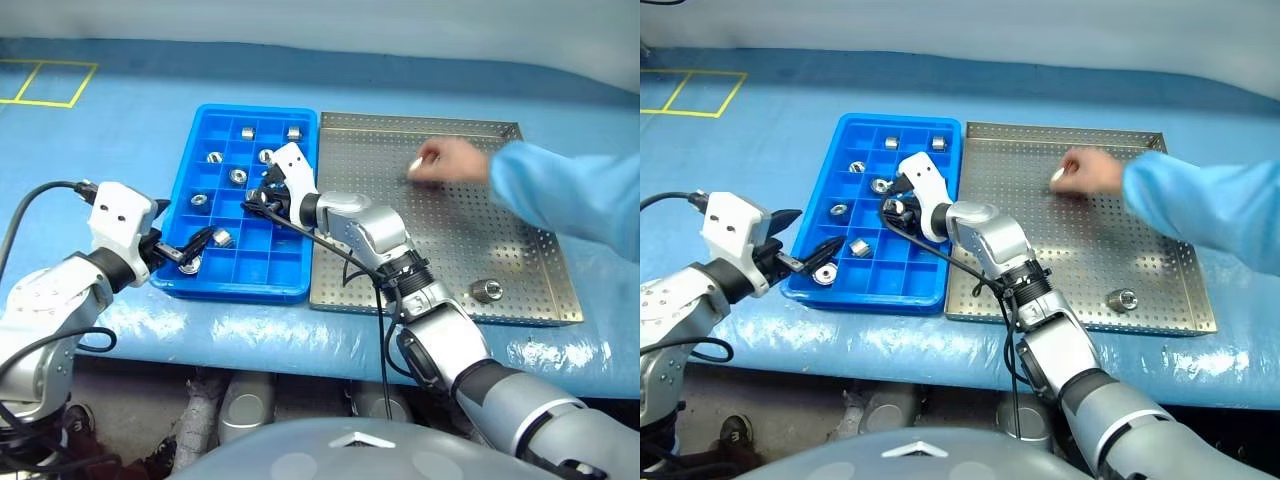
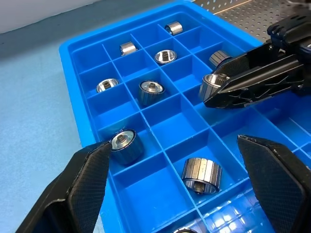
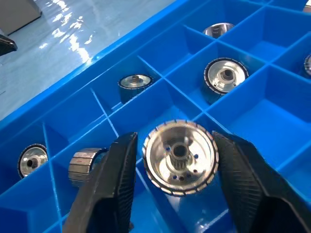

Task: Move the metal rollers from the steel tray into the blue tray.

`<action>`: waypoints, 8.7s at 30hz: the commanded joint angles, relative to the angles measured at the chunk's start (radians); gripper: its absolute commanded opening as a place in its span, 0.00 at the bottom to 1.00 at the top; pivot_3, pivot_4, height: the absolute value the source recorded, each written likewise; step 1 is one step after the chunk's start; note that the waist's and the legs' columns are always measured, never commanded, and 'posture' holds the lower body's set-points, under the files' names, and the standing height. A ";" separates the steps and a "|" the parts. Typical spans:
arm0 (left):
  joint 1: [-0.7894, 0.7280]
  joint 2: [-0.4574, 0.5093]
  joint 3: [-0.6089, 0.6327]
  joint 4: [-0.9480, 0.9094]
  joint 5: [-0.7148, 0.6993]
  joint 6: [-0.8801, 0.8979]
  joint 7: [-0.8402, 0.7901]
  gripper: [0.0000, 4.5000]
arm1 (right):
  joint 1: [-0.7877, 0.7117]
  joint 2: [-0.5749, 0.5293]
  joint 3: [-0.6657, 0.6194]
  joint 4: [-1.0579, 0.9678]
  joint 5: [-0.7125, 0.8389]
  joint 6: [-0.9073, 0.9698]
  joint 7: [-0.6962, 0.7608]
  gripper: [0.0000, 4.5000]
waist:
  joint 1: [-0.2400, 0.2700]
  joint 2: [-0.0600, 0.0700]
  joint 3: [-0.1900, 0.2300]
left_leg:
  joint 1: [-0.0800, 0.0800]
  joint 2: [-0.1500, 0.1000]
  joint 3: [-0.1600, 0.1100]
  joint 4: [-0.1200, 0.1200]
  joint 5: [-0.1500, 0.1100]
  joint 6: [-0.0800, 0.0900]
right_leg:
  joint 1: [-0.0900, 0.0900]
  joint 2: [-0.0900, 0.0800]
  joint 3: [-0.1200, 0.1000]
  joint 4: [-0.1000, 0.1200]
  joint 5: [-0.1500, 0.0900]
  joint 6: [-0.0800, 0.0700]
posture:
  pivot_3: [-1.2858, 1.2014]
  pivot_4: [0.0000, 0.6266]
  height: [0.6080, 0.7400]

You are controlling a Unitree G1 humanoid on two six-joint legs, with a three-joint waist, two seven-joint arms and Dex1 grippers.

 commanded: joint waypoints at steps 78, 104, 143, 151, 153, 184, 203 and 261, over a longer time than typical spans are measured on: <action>-0.176 0.045 -0.049 0.187 0.099 -0.149 -0.084 1.00 | 0.302 -0.003 0.114 -0.724 0.181 0.368 -0.141 0.38 | -0.064 -0.001 0.000 | -0.001 -0.001 -0.002 0.001 0.000 -0.001 | -0.001 -0.001 0.000 0.005 -0.004 0.002 | 0.56 0.24 1.00; -0.190 0.016 -0.086 0.182 0.091 -0.132 -0.074 1.00 | 0.317 -0.043 0.101 -0.754 0.184 0.411 -0.157 0.38 | -0.056 -0.001 0.000 | 0.000 0.000 -0.002 0.000 0.001 -0.001 | -0.002 0.000 -0.002 0.005 -0.004 0.002 | 0.55 0.24 1.00; -0.267 -0.094 -0.182 0.234 0.082 -0.148 -0.066 1.00 | 0.348 -0.131 -0.004 -0.899 0.129 0.374 -0.227 0.93 | -0.043 -0.002 0.000 | -0.001 -0.001 -0.002 0.001 0.001 -0.002 | -0.001 -0.001 -0.002 0.004 -0.004 0.003 | 0.54 0.24 1.00; -0.367 -0.249 -0.440 0.280 0.086 -0.177 -0.136 1.00 | 0.530 -0.424 -0.293 -1.133 0.052 0.504 -0.304 0.93 | -0.056 -0.002 0.000 | -0.003 -0.002 -0.002 0.001 0.001 -0.001 | 0.000 -0.002 -0.001 -0.001 -0.002 0.002 | 0.49 0.24 1.00; -0.393 -0.277 -0.475 0.308 0.089 -0.191 -0.156 1.00 | 0.587 -0.474 -0.368 -1.163 0.046 0.546 -0.308 0.93 | -0.069 -0.002 0.000 | -0.003 -0.002 -0.002 0.001 0.000 -0.001 | 0.000 -0.001 -0.001 -0.001 -0.001 0.001 | 0.48 0.24 1.00; -0.401 -0.297 -0.519 0.296 0.119 -0.235 -0.167 1.00 | 0.764 -0.462 -0.582 -1.012 0.071 0.662 -0.288 0.43 | -0.133 0.000 -0.001 | 0.000 -0.001 0.001 0.006 0.000 0.000 | 0.003 0.001 0.004 0.001 -0.002 0.008 | 0.48 0.24 1.00; -0.346 -0.031 -0.185 0.238 0.157 -0.192 -0.071 1.00 | 0.329 -0.151 -0.099 -0.841 0.150 0.497 -0.215 0.38 | -0.118 0.000 0.000 | -0.001 0.000 0.000 0.002 0.000 0.000 | 0.001 0.001 0.003 0.000 -0.002 0.006 | 0.53 0.24 1.00; -0.320 -0.199 -0.440 0.271 0.139 -0.231 -0.131 1.00 | 0.594 -0.437 -0.344 -0.959 0.203 0.199 -0.109 0.99 | -0.092 -0.001 0.000 | 0.000 -0.001 -0.001 0.004 0.001 -0.001 | 0.003 0.000 0.001 0.001 -0.002 0.007 | 0.51 0.24 1.00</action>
